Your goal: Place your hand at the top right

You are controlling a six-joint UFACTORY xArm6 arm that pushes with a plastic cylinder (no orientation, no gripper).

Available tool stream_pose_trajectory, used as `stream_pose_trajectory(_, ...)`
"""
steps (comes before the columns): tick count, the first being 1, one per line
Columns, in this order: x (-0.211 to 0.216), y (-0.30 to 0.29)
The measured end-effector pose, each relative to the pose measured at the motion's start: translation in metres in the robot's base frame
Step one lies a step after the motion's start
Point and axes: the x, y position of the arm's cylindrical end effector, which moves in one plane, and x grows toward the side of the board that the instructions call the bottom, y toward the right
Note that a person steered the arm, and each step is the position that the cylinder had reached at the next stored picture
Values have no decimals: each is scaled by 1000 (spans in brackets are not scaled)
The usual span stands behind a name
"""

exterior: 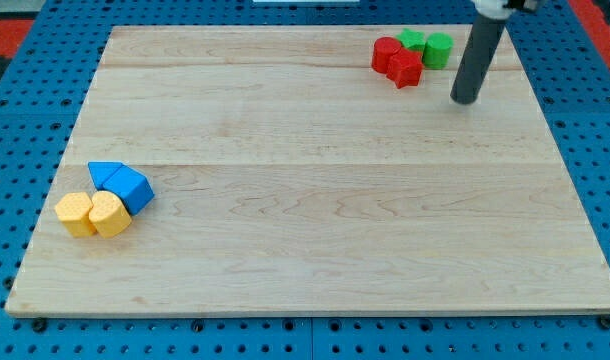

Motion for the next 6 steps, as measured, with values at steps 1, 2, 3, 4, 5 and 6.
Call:
stream_pose_trajectory(1, -8, 17)
stream_pose_trajectory(2, -10, 31)
stream_pose_trajectory(3, -10, 31)
stream_pose_trajectory(4, -14, 35)
stream_pose_trajectory(5, -20, 40)
stream_pose_trajectory(6, -46, 41)
